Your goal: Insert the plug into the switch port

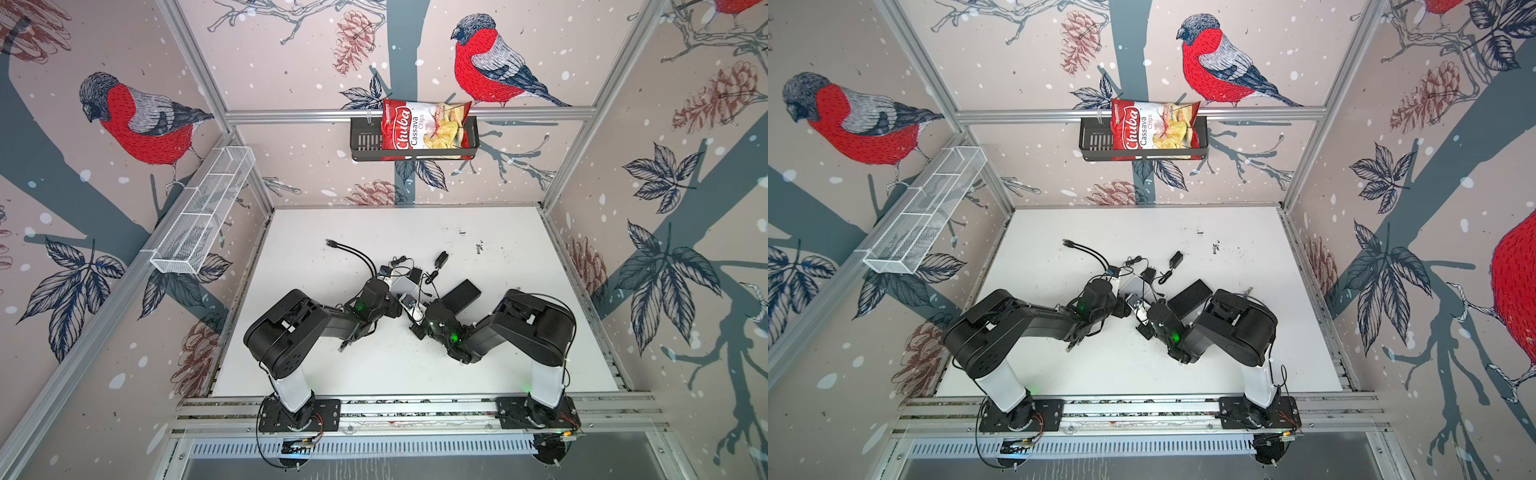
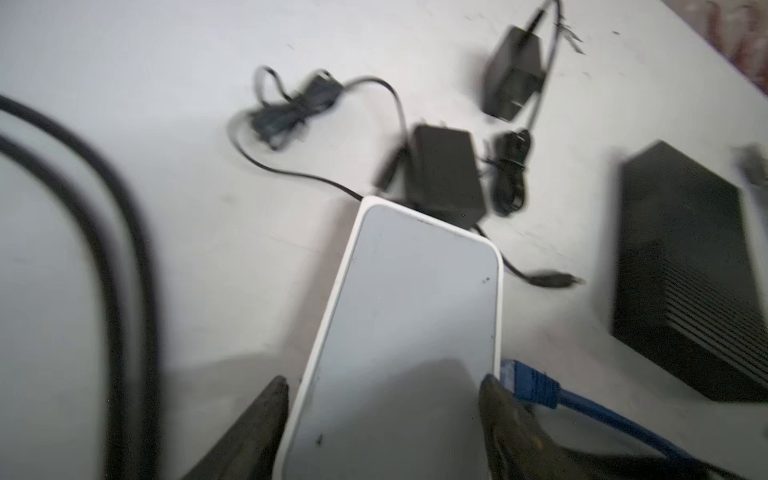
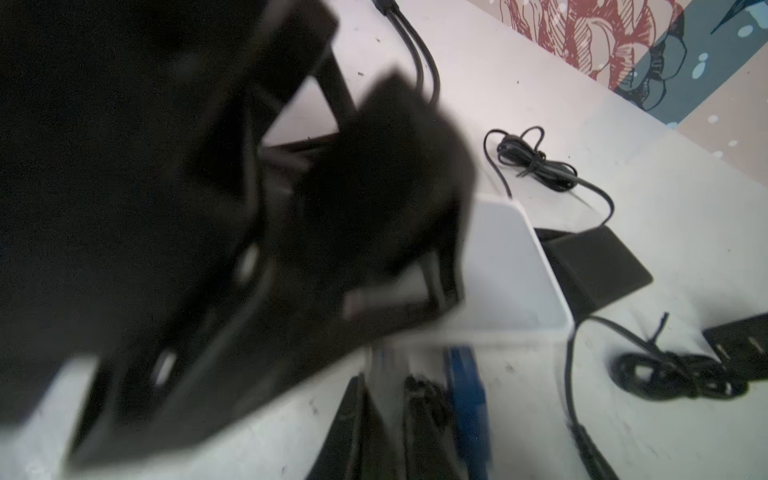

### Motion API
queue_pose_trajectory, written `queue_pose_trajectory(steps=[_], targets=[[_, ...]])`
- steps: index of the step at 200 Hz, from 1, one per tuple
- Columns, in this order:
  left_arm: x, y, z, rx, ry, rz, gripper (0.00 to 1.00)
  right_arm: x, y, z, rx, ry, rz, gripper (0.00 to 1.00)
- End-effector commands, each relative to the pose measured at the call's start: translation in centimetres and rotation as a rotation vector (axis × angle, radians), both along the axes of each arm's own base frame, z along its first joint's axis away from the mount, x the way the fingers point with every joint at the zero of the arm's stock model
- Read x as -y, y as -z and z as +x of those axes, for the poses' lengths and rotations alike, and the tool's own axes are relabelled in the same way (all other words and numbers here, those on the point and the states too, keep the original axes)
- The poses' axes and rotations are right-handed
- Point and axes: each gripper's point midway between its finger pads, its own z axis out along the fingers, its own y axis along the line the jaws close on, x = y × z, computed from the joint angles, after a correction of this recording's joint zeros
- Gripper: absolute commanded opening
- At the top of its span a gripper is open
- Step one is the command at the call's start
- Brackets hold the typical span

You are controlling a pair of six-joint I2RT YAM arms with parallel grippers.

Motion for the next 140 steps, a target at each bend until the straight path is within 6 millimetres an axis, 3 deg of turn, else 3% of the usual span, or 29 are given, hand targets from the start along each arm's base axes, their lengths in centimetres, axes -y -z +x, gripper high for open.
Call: queue_pose_trajectory(steps=[1, 66, 90, 140], targets=[[0.4, 3.6, -5.3, -0.246, 0.154, 0.029, 0.74, -0.4, 0.3, -0.5, -0.015, -0.043, -0.005, 0.21], [-0.8, 2.9, -3.8, -0.231, 0.089, 0.017, 0.83, 0.2, 0.1, -0.2, -0.011, -0.035, 0.000, 0.32], [-1.3, 2.8, -3.4, -0.228, 0.066, 0.016, 0.96, 0.3, 0.0, -0.1, -0.007, -0.038, 0.000, 0.36], [-2.3, 1.4, -1.8, -0.183, 0.005, 0.003, 0.96, 0.7, -0.5, 0.0, 0.006, -0.042, -0.006, 0.37]])
